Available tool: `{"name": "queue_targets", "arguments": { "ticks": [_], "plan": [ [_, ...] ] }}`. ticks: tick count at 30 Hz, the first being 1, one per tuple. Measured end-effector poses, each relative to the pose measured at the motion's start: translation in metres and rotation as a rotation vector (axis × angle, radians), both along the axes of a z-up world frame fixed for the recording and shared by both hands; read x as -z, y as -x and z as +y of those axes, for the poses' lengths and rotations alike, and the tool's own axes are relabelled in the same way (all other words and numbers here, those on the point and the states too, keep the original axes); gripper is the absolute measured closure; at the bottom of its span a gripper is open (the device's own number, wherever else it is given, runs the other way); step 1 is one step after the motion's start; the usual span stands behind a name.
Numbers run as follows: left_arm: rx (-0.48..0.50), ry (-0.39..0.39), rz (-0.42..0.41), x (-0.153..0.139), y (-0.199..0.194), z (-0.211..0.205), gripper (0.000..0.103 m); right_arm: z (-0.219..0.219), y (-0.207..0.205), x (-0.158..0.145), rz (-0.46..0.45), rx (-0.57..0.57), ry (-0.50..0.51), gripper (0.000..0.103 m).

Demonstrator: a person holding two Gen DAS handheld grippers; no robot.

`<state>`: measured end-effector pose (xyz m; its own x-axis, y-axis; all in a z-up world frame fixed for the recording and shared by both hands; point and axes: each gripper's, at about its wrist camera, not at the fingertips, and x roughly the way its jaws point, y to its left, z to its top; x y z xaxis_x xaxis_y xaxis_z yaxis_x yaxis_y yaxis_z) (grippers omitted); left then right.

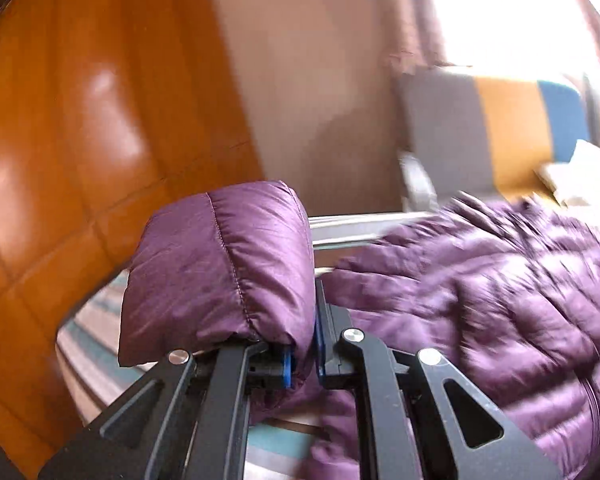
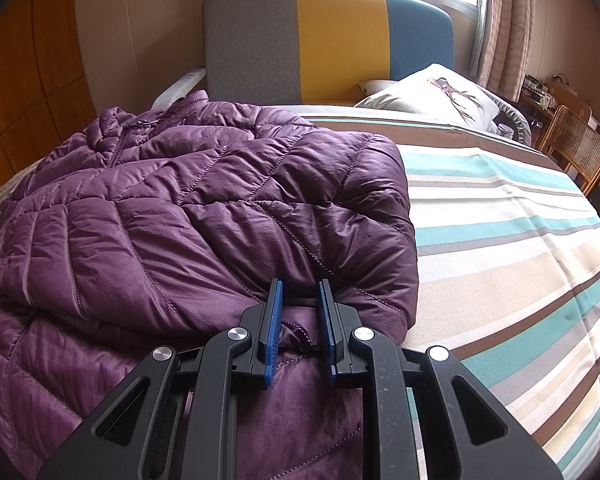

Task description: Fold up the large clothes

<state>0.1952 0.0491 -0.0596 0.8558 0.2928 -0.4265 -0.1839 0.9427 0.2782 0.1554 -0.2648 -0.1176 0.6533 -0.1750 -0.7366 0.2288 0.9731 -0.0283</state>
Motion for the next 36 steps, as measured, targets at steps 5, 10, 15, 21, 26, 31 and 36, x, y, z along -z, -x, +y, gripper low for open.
{"name": "queue_targets", "arguments": {
  "ticks": [5, 10, 15, 21, 26, 31, 36],
  "plan": [
    [0.143, -0.098, 0.056, 0.011, 0.004, -0.064, 0.096, -0.001, 0.0, -0.001, -0.003, -0.001, -0.007, 0.085],
    [0.249, -0.175, 0.099, 0.016, 0.007, -0.113, 0.096, -0.002, 0.001, 0.0, -0.004, -0.001, -0.01, 0.085],
    [0.345, -0.199, 0.14, 0.02, 0.012, -0.152, 0.095, -0.002, 0.0, -0.001, -0.005, -0.001, -0.011, 0.085],
    [0.437, -0.23, 0.163, 0.025, 0.021, -0.183, 0.092, -0.003, 0.001, -0.001, -0.005, -0.001, -0.012, 0.085],
    [0.491, -0.176, 0.208, 0.027, 0.015, -0.193, 0.067, -0.003, 0.0, -0.001, -0.005, -0.001, -0.013, 0.085],
    [0.587, -0.15, 0.16, 0.023, 0.032, -0.199, 0.042, -0.002, 0.001, -0.001, -0.005, -0.001, -0.012, 0.085],
    [0.609, -0.06, 0.12, 0.007, 0.049, -0.177, 0.024, -0.003, 0.0, -0.001, -0.004, -0.002, -0.016, 0.085]
  ]
}}
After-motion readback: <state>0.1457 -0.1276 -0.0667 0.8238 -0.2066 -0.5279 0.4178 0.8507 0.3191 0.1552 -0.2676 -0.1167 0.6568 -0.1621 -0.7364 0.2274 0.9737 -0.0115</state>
